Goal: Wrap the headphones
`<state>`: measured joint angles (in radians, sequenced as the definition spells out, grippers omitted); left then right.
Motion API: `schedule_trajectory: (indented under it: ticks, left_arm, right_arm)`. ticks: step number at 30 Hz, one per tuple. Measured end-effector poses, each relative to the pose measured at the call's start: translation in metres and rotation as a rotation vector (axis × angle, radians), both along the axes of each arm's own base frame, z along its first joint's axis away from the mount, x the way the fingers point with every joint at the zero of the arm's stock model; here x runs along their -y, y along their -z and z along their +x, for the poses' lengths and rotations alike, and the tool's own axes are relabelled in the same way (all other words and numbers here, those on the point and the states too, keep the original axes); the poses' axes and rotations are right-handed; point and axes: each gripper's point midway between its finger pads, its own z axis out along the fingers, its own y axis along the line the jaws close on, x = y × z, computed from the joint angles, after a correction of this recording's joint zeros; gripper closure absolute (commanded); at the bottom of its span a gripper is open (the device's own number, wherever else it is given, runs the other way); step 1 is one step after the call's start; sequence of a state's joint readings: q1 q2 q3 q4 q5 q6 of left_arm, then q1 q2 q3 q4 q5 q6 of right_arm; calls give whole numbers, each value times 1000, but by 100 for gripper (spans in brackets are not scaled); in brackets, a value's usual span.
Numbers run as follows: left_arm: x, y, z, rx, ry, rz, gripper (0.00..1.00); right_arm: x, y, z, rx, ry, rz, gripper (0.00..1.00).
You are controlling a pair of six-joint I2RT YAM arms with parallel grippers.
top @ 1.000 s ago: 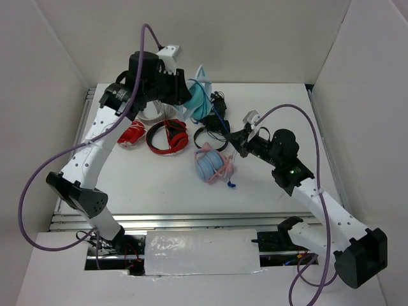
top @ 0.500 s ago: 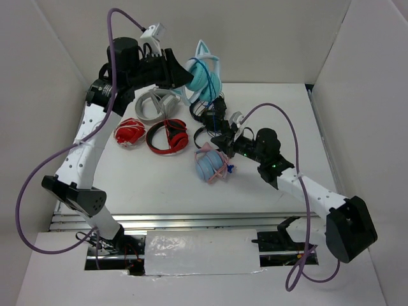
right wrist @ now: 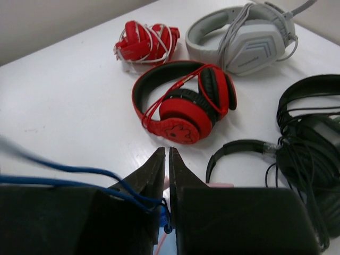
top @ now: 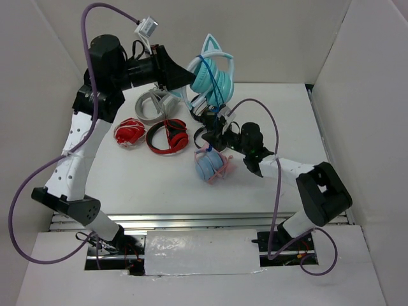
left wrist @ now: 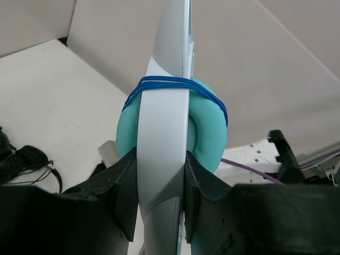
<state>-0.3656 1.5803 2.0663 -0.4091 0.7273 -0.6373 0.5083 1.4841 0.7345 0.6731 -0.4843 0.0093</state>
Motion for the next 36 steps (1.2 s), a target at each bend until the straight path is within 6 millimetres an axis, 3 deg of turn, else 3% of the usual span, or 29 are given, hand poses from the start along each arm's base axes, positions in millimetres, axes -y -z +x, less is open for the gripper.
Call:
schedule_trajectory:
  ticks: [6,9,16,22,27,31,36]
  left_arm:
    - [-7,-31,-40,95,67,-34,100]
    - [-10,-38,-57,128,104,-43,100]
    - [0,-10,-88,130,210,-25,100]
    - [21,37,-112,141,293,49,100]
    - [45,101,-115,96,302,123,100]
    - [63,165,-119,17,296,235,100]
    - [81,205,-127,17,290,356,100]
  right_arm:
    - [-11,-6,21,20,11,51,88]
    - [-12,-12,27,36,8,81,98]
    - [3,-40,57,89,4,123,100]
    - [35,-87,93,207,39,92,100]
    - [64,-110,107,259,43,-17,100]
    - [83,-124,98,286,13,-132,100]
    - [97,-143,69,359,-13,-274,100]
